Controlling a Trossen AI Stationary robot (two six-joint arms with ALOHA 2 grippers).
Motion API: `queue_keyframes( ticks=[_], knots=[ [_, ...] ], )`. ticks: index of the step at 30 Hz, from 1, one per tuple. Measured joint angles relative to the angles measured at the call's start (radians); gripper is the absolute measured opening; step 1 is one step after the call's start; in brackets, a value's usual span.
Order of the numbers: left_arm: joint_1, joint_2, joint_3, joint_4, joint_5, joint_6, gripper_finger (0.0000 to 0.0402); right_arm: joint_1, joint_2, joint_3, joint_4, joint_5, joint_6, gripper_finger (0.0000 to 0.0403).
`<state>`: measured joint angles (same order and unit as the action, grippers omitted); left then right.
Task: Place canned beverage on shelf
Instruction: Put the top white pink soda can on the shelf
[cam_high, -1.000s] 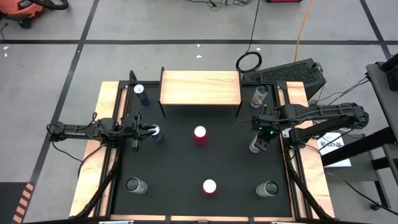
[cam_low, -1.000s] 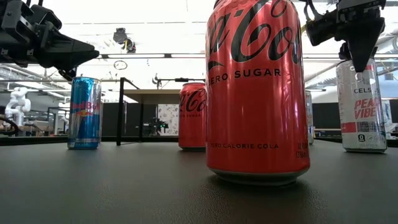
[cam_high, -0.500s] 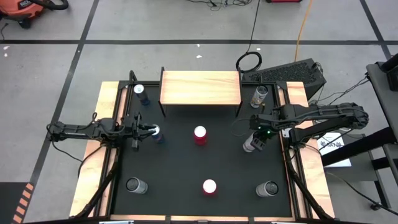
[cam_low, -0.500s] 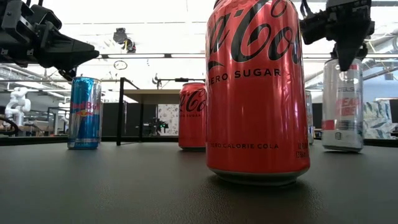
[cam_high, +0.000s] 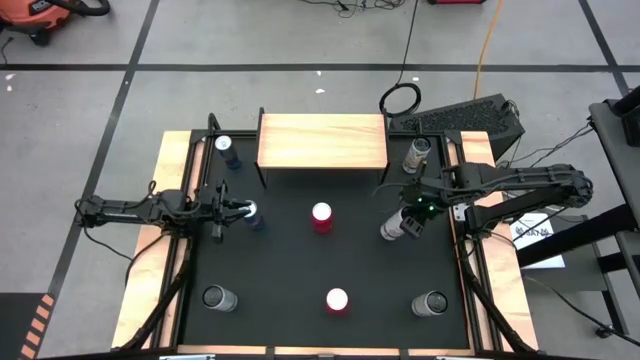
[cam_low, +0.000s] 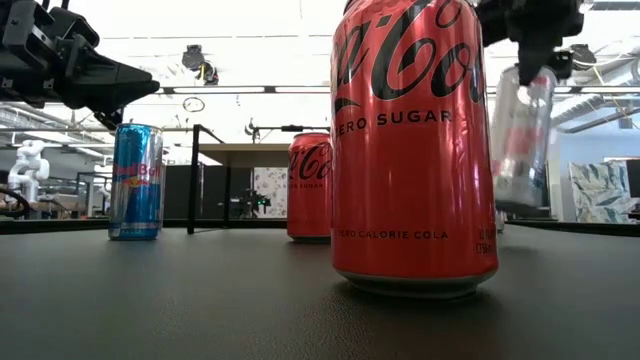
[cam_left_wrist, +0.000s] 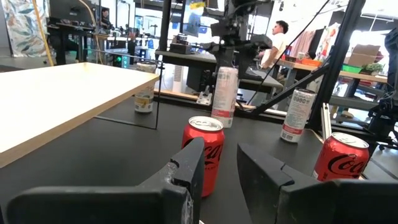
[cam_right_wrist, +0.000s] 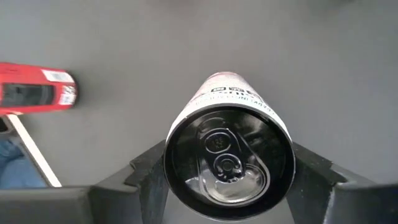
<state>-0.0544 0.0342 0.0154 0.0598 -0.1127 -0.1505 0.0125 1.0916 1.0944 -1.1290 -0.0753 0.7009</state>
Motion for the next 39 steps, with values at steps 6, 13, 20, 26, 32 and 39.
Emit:
queue_keyframes(
  ticks=[6,13,20,26,32,39],
  knots=[
    [0.000,0.000,0.000,0.001,0.000,0.000,0.0100,-0.026,0.000,0.052,-0.002,0.003,-0.014,0.0225],
    [0.000,0.000,0.000,0.003,-0.009,0.000,0.0100,-0.067,0.028,0.090,-0.019,-0.002,-0.069,0.0225],
    [0.000,0.000,0.000,0.006,-0.024,0.000,0.0100,-0.111,0.133,0.220,-0.115,-0.002,-0.184,0.0225],
    [0.000,0.000,0.000,0.006,-0.026,0.000,0.0100,-0.160,0.221,0.362,-0.172,0.030,-0.275,0.0225],
    [0.000,0.000,0.000,0.004,-0.026,0.000,0.0100,-0.221,0.292,0.478,-0.197,0.025,-0.351,0.0226],
    [0.000,0.000,0.000,0.002,-0.027,0.000,0.0100,-0.298,0.368,0.614,-0.254,0.025,-0.444,0.0226]
  ],
)
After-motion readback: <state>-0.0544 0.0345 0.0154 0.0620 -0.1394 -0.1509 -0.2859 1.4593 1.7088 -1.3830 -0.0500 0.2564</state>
